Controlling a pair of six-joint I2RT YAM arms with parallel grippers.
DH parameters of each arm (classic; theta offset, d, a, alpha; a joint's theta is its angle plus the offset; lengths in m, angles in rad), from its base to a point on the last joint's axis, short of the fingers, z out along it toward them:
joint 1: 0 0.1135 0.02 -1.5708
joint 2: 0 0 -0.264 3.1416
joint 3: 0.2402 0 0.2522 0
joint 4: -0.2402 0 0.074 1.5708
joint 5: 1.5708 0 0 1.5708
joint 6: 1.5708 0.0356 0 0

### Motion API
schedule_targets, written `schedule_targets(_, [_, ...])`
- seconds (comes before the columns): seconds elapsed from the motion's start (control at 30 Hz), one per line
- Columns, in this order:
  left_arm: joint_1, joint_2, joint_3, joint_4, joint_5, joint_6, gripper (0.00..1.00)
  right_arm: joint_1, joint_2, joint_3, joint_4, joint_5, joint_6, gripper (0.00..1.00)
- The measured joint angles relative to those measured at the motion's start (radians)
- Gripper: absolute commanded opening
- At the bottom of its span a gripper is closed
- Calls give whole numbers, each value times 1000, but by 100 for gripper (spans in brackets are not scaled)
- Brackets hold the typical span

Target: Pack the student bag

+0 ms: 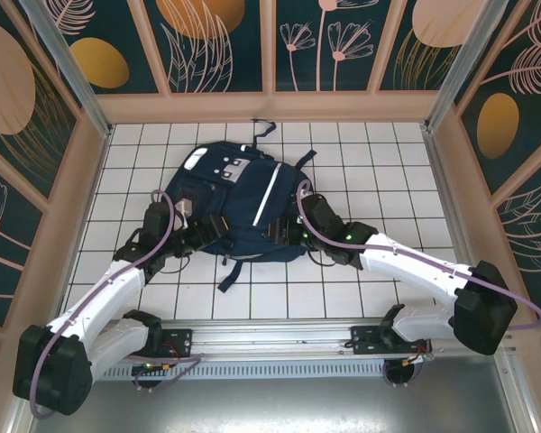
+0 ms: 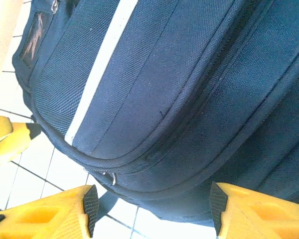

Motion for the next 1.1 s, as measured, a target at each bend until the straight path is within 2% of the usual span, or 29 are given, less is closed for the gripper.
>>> schedule_targets(0.1, [0, -11, -8, 19, -32, -71, 89, 5, -9, -18, 14, 1, 29, 57])
schedule_targets(0.2, [0, 0, -8, 29, -42, -96, 87, 5, -38, -54, 29, 10, 38, 60])
schedule_targets(0.37, [-38, 71, 159, -89, -111, 143, 93, 5, -90, -71, 35, 29, -8, 63])
schedule_targets(0.47, [-114, 94, 281, -154, -195, 286, 98, 1, -122, -70, 28, 60, -36, 62])
schedule_targets(0.57, [-182, 165, 357, -181, -262, 366, 98, -45, -127, -70, 12, 49, -29, 60])
schedule_targets(0.77, [-193, 166, 337, -237, -301, 396, 98, -192, -126, -169, 33, -58, 96, 63])
schedule_targets(0.9, [-193, 86, 230, -208, -263, 345, 94, -217, -126, -308, 90, -161, 197, 62])
schedule_targets(1.03, [-193, -33, 41, -152, -189, 245, 92, -225, -123, -338, 139, -216, 236, 62])
schedule_targets(1.1, [-199, -73, -26, -142, -178, 204, 92, -227, -120, -337, 163, -228, 230, 67])
